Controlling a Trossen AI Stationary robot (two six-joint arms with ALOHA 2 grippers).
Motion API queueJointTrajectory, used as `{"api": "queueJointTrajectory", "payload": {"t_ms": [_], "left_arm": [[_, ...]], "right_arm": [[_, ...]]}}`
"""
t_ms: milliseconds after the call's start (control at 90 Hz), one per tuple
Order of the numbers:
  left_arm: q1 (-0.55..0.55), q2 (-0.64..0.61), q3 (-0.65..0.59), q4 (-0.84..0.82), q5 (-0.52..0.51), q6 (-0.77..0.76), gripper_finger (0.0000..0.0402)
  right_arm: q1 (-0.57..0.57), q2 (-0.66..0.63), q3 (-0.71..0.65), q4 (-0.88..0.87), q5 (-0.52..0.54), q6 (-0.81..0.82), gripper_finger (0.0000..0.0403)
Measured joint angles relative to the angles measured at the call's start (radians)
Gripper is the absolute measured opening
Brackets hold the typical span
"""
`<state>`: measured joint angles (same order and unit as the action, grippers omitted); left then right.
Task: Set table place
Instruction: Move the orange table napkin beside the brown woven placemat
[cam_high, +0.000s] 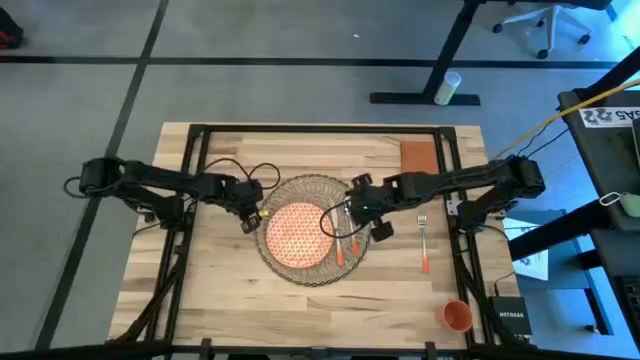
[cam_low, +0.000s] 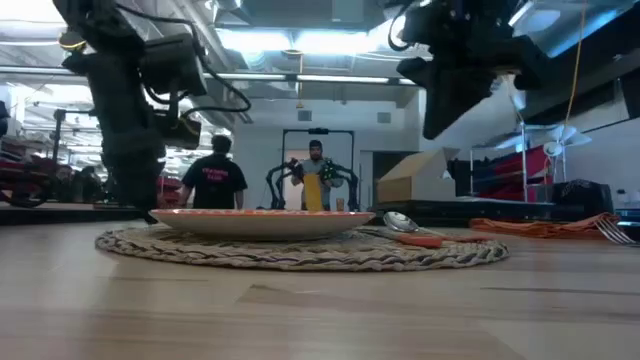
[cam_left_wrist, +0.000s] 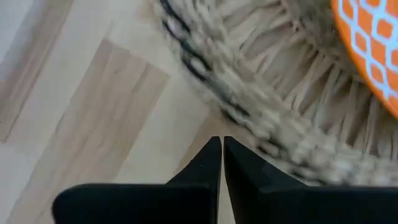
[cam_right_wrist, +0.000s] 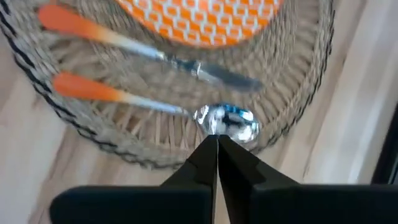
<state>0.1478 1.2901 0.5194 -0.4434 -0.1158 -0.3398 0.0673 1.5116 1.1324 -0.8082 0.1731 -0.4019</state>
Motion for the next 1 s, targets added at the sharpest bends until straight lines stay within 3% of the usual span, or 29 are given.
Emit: {"api": "queueJointTrajectory", "payload": {"t_ms": [433, 767, 1000], "left_arm": [[0.000, 0.061, -0.015, 0.172, -0.003, 0.014, 0.0000], [-0.065, 0.120, -0.014, 0.336, -0.003, -0.025, 0.0000], [-0.102, 0.130, -0.014, 0.358, -0.029, -0.056, 0.0000]], "right_arm": [[-0.002, -0.016, 0.000, -0.042, 0.021, 0.051, 0.0000], [-0.001, -0.087, 0.000, -0.108, 0.064, 0.133, 0.0000], [-0.003, -0.147, -0.014, -0.242, 0.206, 0.307, 0.0000]]}}
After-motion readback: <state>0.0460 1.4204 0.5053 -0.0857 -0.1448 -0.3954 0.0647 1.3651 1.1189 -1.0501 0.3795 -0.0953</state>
